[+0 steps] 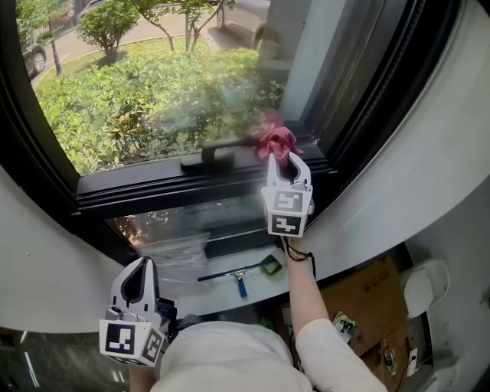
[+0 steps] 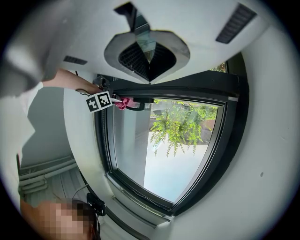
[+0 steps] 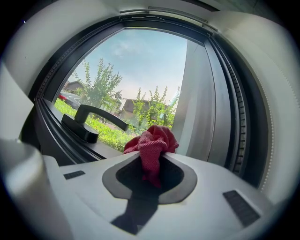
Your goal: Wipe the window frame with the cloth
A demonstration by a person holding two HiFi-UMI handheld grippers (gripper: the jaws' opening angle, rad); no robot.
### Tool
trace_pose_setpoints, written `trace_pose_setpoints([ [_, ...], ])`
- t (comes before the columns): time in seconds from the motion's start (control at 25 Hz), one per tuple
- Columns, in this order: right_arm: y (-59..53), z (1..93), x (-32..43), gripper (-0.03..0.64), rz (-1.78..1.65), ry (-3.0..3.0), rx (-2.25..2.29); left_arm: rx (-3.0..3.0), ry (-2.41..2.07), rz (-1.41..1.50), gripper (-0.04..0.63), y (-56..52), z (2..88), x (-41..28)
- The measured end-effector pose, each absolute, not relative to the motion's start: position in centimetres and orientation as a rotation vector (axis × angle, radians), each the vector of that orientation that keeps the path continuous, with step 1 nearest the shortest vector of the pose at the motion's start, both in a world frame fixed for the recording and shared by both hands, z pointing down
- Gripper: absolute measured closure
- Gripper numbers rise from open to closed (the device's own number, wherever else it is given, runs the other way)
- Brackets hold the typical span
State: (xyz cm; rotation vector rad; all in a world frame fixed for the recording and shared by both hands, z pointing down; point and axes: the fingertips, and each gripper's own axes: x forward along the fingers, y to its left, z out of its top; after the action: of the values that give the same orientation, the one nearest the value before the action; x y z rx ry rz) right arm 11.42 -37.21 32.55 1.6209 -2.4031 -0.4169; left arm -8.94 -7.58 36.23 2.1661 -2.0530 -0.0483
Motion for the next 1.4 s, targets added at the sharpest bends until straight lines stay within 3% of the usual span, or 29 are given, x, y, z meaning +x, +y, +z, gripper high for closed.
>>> trace_pose_setpoints([
  [1.4, -35.6, 32.8, 8.3, 0.537, -0.422, -2.422, 1.576, 2.175, -2.035, -0.044, 0.588, -8.4, 36.4, -8.4],
])
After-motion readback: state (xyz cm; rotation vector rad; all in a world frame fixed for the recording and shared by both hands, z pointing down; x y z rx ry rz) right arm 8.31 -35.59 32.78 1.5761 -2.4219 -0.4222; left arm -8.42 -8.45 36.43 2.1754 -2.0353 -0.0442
